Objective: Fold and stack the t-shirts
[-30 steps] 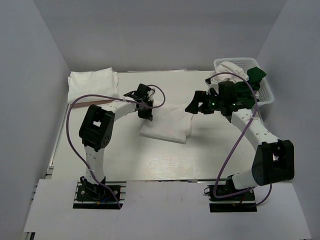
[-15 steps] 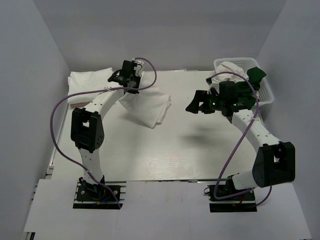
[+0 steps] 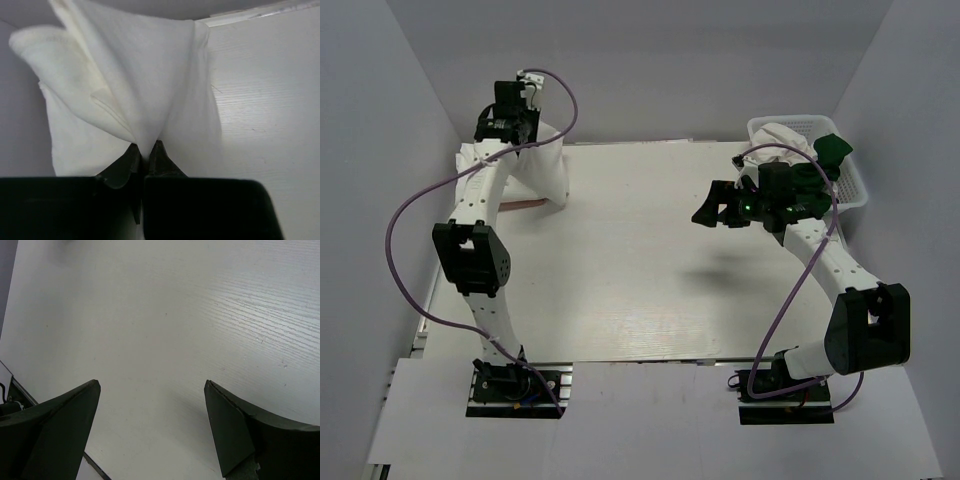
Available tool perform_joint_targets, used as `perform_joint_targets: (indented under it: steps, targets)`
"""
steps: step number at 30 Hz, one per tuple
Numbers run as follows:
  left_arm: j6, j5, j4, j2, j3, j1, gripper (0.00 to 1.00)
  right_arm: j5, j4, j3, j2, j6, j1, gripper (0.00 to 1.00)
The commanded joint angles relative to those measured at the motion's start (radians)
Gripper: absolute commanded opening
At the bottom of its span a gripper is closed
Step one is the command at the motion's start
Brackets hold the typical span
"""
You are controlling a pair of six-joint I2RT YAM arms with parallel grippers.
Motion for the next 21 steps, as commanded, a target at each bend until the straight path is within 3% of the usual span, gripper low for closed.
perform_joint_targets:
  steps: [1,6,10,21]
  targets:
    - [0.046,0.004,0.03,-0.007,0.076,0.044,0.0,0.008,-0.013,0.046,0.0,0.0,-0.007,0.9]
    - [0.046,0.027,0.042,0.003,0.14,0.115,0.0,0.005,-0.017,0.055,-0.003,0.005,-0.004,0.9]
    - [0.059,0.11,0.064,0.003,0.127,0.152,0.0,0.006,-0.023,0.063,-0.007,0.002,-0.002,0.9]
    - [0.069,0.167,0.145,0.108,0.097,0.262,0.0,0.015,-0.057,0.106,0.035,0.002,-0.004,0.9]
